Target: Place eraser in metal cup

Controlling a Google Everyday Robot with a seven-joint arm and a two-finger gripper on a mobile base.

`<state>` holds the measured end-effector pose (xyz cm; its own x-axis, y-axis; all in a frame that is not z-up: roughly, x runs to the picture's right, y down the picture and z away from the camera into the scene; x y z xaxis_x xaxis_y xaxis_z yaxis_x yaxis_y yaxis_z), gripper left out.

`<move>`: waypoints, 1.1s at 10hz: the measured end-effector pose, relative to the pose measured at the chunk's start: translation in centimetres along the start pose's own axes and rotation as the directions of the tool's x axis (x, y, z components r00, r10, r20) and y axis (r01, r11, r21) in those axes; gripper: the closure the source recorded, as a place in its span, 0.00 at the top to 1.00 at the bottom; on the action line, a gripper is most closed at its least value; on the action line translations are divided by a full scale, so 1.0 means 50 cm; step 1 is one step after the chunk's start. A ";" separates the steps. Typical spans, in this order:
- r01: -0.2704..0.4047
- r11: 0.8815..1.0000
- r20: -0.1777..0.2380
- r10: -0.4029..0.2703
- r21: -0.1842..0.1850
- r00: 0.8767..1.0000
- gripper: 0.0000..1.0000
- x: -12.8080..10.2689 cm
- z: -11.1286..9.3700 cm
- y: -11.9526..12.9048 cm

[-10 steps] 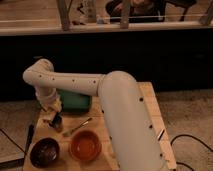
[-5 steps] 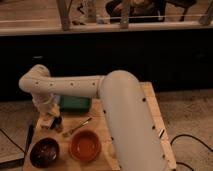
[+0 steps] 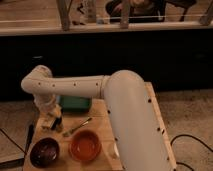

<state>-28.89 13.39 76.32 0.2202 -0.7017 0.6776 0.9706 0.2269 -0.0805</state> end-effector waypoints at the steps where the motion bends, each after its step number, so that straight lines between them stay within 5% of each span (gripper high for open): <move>1: -0.002 1.000 0.002 0.002 0.002 1.000 0.70 0.002 -0.001 0.000; 3: -0.001 1.000 0.006 0.001 0.002 1.000 0.80 0.008 -0.002 -0.002; 11: 0.005 1.000 0.015 -0.005 -0.002 1.000 0.80 0.014 0.001 -0.003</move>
<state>-28.88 12.88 76.84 0.2140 -0.6926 0.6889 0.9719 0.2218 -0.0789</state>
